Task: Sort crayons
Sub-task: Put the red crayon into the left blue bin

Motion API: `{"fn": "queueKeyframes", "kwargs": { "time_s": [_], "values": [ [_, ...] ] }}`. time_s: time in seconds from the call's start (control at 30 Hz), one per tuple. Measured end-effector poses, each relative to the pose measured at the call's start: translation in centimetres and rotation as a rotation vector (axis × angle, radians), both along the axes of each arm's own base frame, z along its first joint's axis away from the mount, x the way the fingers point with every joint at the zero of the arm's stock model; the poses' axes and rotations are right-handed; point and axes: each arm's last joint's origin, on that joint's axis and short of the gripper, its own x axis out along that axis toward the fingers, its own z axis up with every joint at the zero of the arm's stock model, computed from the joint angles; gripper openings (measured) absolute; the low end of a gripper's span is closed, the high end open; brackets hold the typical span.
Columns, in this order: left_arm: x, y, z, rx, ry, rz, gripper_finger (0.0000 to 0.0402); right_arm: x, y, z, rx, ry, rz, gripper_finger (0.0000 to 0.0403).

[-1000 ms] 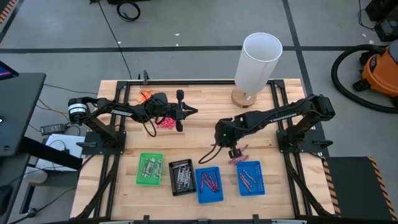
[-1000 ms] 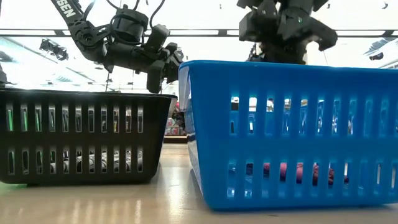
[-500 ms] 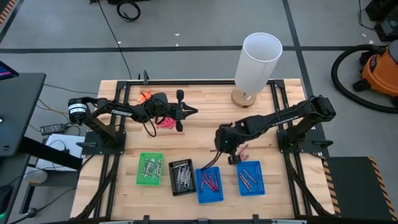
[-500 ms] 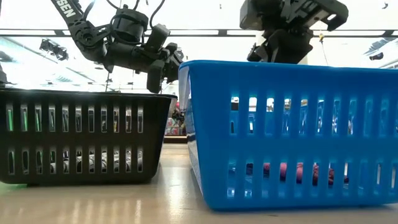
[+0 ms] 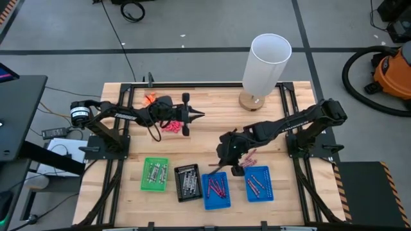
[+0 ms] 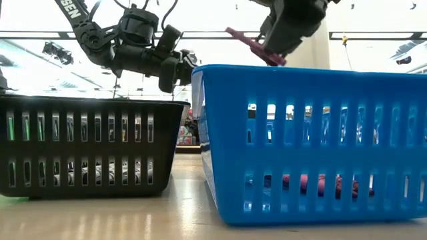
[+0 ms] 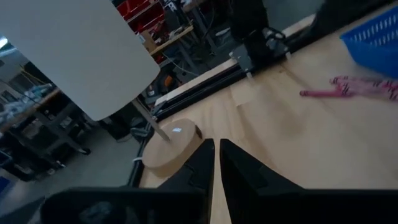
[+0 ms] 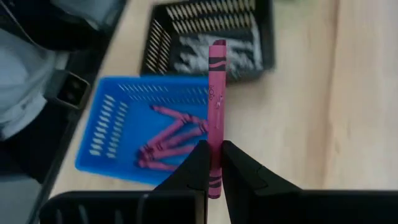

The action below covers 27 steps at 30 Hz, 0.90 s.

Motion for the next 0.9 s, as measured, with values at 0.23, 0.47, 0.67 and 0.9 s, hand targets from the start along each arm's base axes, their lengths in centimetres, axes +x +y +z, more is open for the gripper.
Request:
{"fn": "queueKeyframes", "kwargs": {
  "time_s": [0.23,0.47,0.67,0.9],
  "values": [
    [0.3,-1.0,0.1,-0.112,-0.017,-0.021,0.0034,-0.2,1.3,-1.5,-0.011,-0.113,0.071,0.0035],
    [0.4,-2.0,-0.6,-0.350,0.035,-0.022,0.0034,-0.8,2.5,-3.2,-0.078,-0.208,0.130,0.0035],
    [0.5,-3.0,-0.9,-0.545,0.098,-0.149,0.0034,-1.5,4.8,-4.6,-0.280,-0.236,0.218,0.0035],
    [0.6,-4.4,-1.3,-0.729,0.166,-0.164,0.0034,-2.1,6.6,-5.2,-0.608,-0.304,0.455,0.0035]
  ]
}}
